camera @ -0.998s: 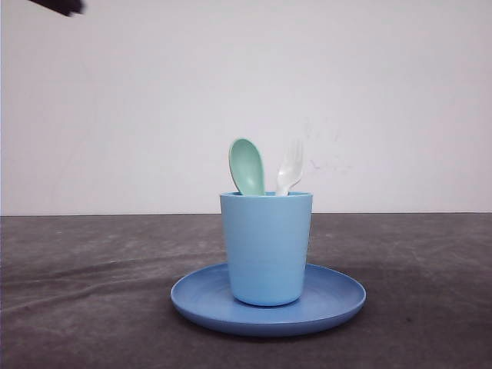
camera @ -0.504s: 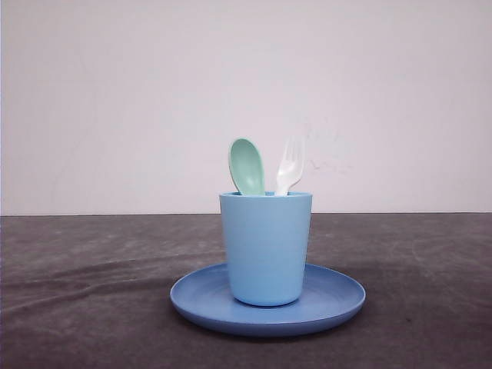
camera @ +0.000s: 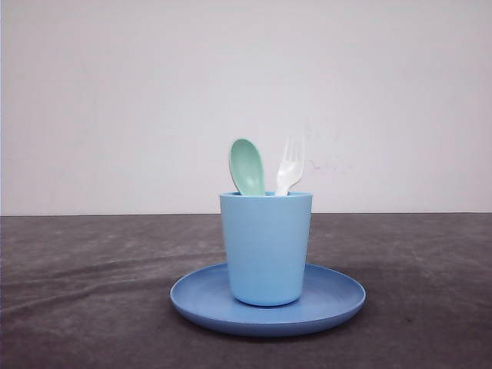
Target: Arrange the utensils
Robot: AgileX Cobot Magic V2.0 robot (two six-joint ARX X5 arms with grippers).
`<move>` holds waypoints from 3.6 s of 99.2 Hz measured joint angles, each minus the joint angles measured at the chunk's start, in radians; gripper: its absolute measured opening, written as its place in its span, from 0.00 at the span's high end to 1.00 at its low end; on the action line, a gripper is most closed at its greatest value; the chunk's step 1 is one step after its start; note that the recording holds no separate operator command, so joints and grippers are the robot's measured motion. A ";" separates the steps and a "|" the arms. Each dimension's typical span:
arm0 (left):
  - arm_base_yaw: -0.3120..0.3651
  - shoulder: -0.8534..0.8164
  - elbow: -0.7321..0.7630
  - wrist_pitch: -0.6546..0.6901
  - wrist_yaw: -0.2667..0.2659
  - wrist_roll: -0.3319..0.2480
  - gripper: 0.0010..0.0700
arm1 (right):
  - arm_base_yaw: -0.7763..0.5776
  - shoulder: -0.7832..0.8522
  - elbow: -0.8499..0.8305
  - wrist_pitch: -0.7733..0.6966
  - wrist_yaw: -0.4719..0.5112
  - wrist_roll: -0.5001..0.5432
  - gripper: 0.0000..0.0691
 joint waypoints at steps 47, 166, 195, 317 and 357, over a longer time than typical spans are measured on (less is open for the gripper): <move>0.006 0.000 -0.010 0.022 0.008 0.019 0.98 | 0.000 0.000 0.000 0.004 0.000 0.000 0.99; 0.006 0.000 -0.010 0.023 0.008 0.019 0.98 | -0.098 0.000 0.000 0.173 0.023 -0.155 0.99; 0.006 0.000 -0.010 0.023 0.008 0.019 0.98 | -0.493 -0.004 -0.014 0.175 -0.237 -0.232 0.99; 0.006 0.000 -0.010 0.023 0.008 0.019 0.98 | -0.977 -0.796 -0.827 0.277 -0.501 -0.276 0.99; 0.006 0.000 -0.010 0.023 0.008 0.019 0.98 | -0.977 -0.797 -0.827 0.285 -0.501 -0.275 0.99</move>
